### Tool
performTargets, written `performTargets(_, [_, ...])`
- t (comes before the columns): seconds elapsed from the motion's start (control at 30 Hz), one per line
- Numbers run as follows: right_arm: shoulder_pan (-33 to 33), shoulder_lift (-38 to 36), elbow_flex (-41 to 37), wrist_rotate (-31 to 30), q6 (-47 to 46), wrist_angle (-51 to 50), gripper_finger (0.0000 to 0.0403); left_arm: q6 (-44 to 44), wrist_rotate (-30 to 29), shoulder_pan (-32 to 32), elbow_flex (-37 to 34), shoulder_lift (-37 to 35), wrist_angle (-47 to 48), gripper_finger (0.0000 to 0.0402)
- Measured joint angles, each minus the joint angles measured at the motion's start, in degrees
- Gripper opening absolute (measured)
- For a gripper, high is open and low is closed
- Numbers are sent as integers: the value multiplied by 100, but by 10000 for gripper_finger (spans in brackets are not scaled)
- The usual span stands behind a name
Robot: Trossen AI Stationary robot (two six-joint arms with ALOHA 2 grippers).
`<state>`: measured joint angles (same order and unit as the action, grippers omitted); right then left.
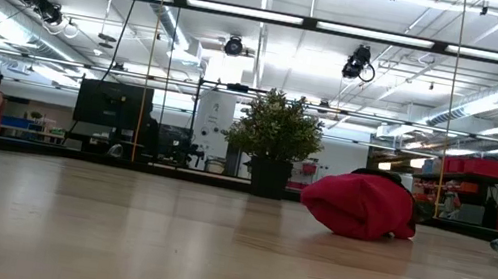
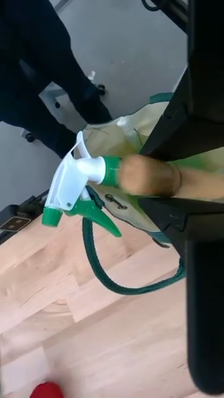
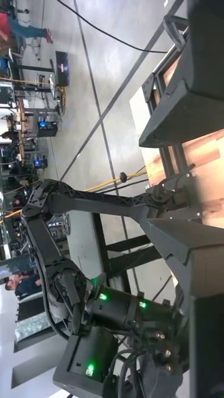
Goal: Pick & Place Garden tools in Gardening bag
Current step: Put the brown hand rake into the gardening bag, then put the green shear scissors into the gardening bag
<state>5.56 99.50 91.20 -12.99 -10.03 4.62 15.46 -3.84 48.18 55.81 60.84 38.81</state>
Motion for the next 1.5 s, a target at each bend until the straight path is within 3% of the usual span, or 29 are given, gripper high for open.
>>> performTargets(0.43, [0, 0, 0, 55, 1, 2, 196, 37, -172, 0, 0, -6, 99, 120])
performTargets(0.73, [2, 0, 0, 57, 162, 2, 196, 66, -385, -130, 143, -129, 98, 185])
performTargets(0.87, [2, 0, 0, 57, 237, 2, 196, 60, -523, -386, 371, -269, 192, 196])
performTargets(1.03, [-13, 0, 0, 252, 191, -42, 196, 15, -995, -797, 498, -535, 218, 190])
performTargets(1.5, [-112, -73, 0, 430, 169, -571, 196, -417, -1126, -2036, 501, -1115, -92, 147])
